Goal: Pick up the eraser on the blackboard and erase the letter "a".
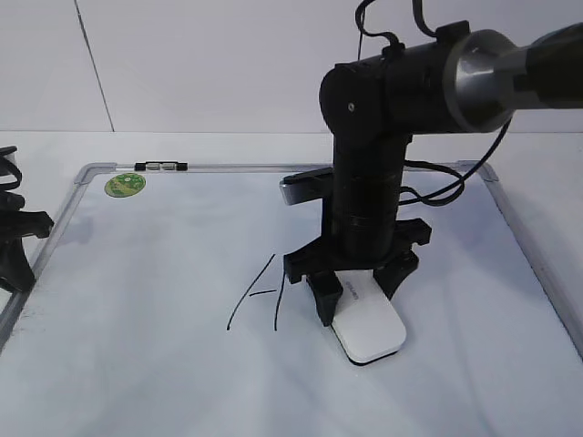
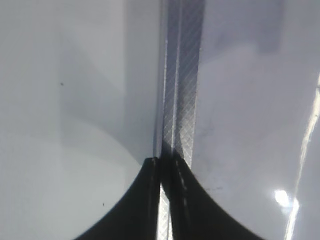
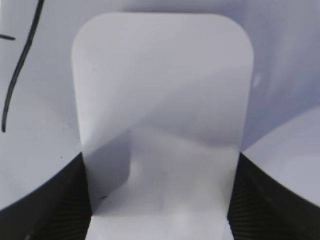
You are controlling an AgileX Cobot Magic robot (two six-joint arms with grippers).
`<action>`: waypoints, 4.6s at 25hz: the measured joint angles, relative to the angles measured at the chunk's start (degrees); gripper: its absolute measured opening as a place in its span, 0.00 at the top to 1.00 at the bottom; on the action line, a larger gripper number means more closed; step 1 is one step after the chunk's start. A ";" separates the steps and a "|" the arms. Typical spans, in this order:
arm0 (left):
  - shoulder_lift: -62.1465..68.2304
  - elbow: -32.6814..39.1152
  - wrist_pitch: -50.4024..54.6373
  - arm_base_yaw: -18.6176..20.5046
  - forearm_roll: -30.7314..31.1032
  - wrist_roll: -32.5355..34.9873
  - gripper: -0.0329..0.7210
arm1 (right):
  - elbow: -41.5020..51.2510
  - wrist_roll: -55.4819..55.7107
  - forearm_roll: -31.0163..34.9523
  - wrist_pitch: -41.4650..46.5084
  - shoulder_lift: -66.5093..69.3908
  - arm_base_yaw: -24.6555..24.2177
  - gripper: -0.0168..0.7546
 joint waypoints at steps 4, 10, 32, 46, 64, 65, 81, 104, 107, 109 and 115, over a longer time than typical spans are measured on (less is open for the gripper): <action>0.00 0.00 0.00 0.00 0.00 0.00 0.94 | -1.96 0.03 -1.04 0.61 0.79 -1.11 0.28; 0.00 0.00 0.00 0.00 0.00 0.00 0.94 | -6.11 0.35 -3.50 0.73 1.92 -3.74 0.28; 0.00 -0.09 0.00 0.00 0.19 0.00 0.94 | -5.12 1.12 -4.85 1.24 -8.37 -18.07 0.28; 0.00 -0.09 0.00 0.00 0.22 0.00 0.94 | 5.07 1.12 -5.62 1.24 -10.43 -24.47 0.28; 0.00 -0.09 0.00 0.00 0.01 0.00 0.94 | 5.13 -0.31 -5.29 1.01 -7.66 -25.16 0.28; 0.00 -0.09 0.00 0.00 0.01 0.00 0.94 | 5.13 -0.31 -5.41 1.01 -7.66 -25.16 0.28; 0.00 -0.09 0.00 0.00 0.01 0.00 0.94 | 5.13 -0.53 -6.51 1.01 -7.66 -25.22 0.28; 0.00 -0.09 0.00 0.00 -0.09 0.00 0.94 | 5.13 -0.65 -6.93 0.88 -4.31 -25.22 0.28; 0.00 -0.09 0.00 0.00 -0.09 0.00 0.94 | 5.13 -0.65 -6.93 0.88 -4.31 -25.22 0.28; 0.00 -0.09 0.00 0.00 -0.20 0.00 0.94 | 5.13 -0.77 -6.93 0.88 -4.31 -25.22 0.28; 0.00 -0.09 0.00 0.00 -0.20 0.00 0.94 | 5.13 -1.43 -6.93 0.88 -4.10 -25.22 0.23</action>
